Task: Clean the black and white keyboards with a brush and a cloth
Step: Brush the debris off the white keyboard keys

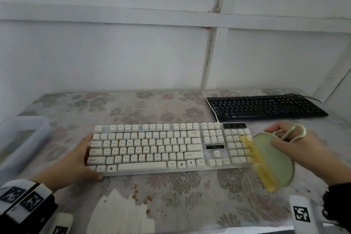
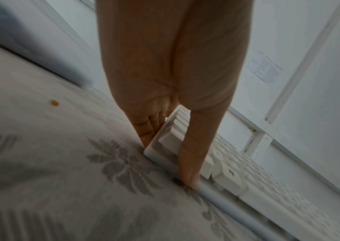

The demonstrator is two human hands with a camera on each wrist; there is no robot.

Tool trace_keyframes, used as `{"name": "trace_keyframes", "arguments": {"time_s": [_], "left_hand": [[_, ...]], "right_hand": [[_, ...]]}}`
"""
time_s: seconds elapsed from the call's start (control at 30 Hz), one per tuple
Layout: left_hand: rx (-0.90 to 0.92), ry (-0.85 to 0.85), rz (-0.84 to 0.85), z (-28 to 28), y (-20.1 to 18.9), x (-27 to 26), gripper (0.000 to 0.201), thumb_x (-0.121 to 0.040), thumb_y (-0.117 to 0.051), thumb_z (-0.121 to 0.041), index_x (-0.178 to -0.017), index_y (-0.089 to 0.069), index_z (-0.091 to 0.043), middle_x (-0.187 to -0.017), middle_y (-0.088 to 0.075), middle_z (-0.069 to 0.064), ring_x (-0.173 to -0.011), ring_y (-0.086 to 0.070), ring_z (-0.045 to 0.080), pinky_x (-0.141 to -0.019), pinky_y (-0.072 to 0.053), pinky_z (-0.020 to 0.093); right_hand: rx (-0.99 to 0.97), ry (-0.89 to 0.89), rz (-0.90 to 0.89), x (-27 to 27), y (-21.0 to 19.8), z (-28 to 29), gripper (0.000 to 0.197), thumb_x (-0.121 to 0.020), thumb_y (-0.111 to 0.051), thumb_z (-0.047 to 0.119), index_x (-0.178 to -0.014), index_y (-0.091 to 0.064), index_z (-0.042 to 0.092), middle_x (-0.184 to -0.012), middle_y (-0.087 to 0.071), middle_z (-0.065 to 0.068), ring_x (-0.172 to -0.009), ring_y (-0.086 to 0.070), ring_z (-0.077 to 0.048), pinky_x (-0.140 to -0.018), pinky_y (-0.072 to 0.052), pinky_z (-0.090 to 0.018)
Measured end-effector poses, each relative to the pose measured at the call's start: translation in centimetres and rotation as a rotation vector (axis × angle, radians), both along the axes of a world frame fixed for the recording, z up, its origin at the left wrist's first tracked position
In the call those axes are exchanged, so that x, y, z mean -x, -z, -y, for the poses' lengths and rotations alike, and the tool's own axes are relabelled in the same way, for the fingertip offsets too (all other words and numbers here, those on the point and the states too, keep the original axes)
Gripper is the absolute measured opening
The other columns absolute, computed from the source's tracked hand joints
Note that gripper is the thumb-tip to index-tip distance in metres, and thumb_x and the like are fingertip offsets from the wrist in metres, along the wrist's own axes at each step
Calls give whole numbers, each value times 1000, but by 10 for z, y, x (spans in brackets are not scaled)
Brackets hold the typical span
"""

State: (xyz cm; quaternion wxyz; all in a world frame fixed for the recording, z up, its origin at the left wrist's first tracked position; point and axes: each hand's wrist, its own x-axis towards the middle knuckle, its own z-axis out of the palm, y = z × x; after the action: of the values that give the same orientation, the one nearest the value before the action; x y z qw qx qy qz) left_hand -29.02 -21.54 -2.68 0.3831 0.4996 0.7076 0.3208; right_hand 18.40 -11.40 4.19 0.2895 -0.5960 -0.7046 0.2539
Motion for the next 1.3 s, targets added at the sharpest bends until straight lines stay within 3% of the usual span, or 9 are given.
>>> {"name": "trace_keyframes", "arguments": {"time_s": [0.17,0.27,0.33,0.47,0.67,0.93,1.07,1.2,1.3], "left_hand": [[5,9,-5,0,2,2,104,-58,-78,19,-128,-23,-35,-110,-59,-9,-98,-60,5,-72,-48,18],[17,7,1,-1,3,5,106,-57,-80,17,-128,-22,-36,-111,-58,-9,-100,-60,7,-76,-48,21],[14,8,0,-1,3,4,106,-55,-81,15,-128,-23,-36,-112,-57,-9,-101,-59,6,-77,-47,21],[3,5,-20,1,1,1,103,-58,-79,18,-126,-24,-36,-110,-58,-10,-98,-58,4,-73,-46,17],[3,0,-4,0,-2,-1,99,-59,-77,21,-121,-29,-39,-107,-59,-9,-95,-60,4,-68,-48,17],[20,11,-19,2,-6,-5,102,-59,-78,18,-128,-23,-34,-110,-56,-13,-97,-57,2,-71,-44,13],[24,12,-33,3,-9,-7,101,-59,-78,17,-128,-24,-33,-109,-55,-14,-95,-56,1,-69,-43,12],[26,10,-37,2,-11,-9,100,-60,-77,19,-127,-24,-33,-106,-54,-16,-92,-55,-2,-66,-42,10],[22,18,-28,3,-10,-8,100,-60,-76,20,-128,-25,-33,-109,-54,-16,-94,-55,-3,-66,-42,8]], "right_hand": [[-127,19,-181,-3,-15,-14,33,-84,-58,3,-90,-68,34,-81,-68,-3,-75,-59,-22,-60,-47,-29],[-191,-15,-211,11,-16,-24,38,-86,-56,3,-93,-67,39,-84,-69,9,-74,-59,-8,-57,-48,-17],[-186,-19,-188,21,-15,-26,39,-87,-55,3,-94,-63,41,-86,-68,9,-71,-58,-4,-58,-48,-19],[-151,14,-82,28,-11,-16,29,-87,-56,6,-100,-62,31,-88,-66,2,-76,-60,-15,-59,-47,-31],[-20,-35,53,21,-4,7,27,-83,-62,3,-83,-64,30,-70,-67,-1,-65,-61,-26,-53,-44,-29],[-223,45,-185,23,-20,-15,33,-87,-54,2,-102,-63,30,-90,-68,-1,-74,-59,-23,-51,-47,-28],[-146,4,-100,22,-6,-9,35,-87,-56,3,-93,-61,37,-85,-67,-1,-66,-60,-19,-42,-46,-22],[-38,-17,-33,13,0,3,30,-86,-60,3,-86,-65,33,-79,-68,-3,-67,-62,-22,-53,-47,-29],[-102,-14,-102,14,-10,-1,30,-85,-58,1,-87,-66,31,-71,-67,6,-64,-58,-14,-53,-44,-18]]}}
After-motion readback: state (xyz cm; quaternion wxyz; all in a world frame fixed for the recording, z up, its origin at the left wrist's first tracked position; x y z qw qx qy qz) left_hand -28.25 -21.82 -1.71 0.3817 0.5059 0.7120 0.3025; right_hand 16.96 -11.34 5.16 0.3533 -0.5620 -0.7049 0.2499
